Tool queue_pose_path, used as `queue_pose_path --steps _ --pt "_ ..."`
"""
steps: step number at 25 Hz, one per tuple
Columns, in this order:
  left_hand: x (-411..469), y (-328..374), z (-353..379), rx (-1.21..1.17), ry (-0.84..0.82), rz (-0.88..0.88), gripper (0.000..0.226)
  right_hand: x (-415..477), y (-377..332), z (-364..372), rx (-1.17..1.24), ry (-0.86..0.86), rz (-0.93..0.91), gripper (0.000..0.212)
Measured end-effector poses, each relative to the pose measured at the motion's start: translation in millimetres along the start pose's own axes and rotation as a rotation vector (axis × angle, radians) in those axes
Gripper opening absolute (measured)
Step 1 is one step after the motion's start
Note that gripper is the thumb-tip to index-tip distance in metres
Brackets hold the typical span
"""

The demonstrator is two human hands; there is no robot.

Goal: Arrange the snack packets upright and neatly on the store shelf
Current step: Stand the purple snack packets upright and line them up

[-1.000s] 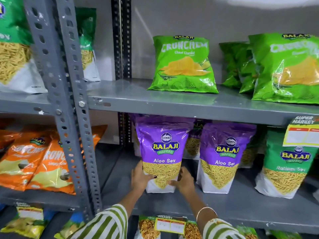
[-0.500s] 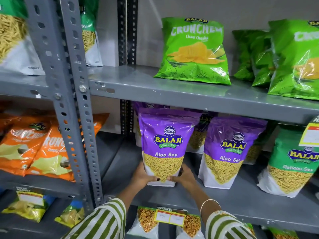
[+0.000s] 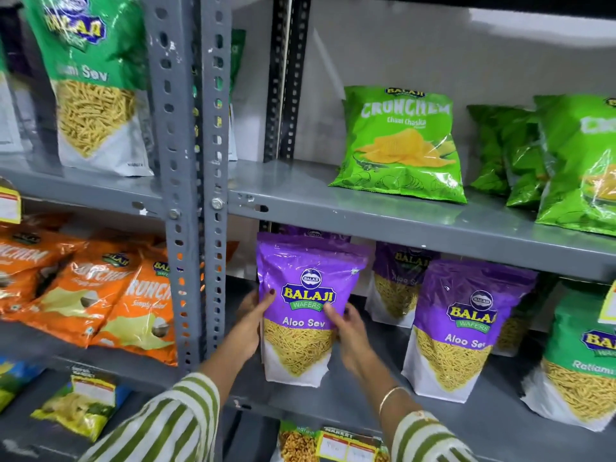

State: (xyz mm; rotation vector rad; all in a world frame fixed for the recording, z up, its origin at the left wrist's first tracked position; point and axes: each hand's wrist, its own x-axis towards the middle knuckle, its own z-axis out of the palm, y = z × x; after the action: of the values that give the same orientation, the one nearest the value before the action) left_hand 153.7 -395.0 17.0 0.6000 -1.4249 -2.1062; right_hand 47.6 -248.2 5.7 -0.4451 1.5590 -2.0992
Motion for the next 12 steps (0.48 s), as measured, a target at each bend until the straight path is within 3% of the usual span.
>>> queue_pose_path --steps 2,6,8,10,12 --pt "14.1 27.6 7.1 -0.206 0.05 -0.024 0.002 12.5 -34.4 4.8 0.154 0.008 -0.035 0.013" --pt "24.5 41.1 8.4 -0.24 0.126 -0.011 0.013 21.5 -60.5 7.4 0.195 0.029 -0.077 0.018" --pt "16.5 36.6 11.5 -0.243 0.116 0.007 0.009 20.2 -48.0 2.2 0.18 0.023 -0.047 0.009" --pt "4.6 18.4 11.5 -0.079 0.108 -0.023 0.009 16.1 -21.5 -10.7 0.016 0.007 0.025 0.034" --pt "-8.3 -10.8 5.1 0.172 0.096 -0.094 0.033 3.1 8.2 -21.1 -0.243 -0.045 0.134 0.069"
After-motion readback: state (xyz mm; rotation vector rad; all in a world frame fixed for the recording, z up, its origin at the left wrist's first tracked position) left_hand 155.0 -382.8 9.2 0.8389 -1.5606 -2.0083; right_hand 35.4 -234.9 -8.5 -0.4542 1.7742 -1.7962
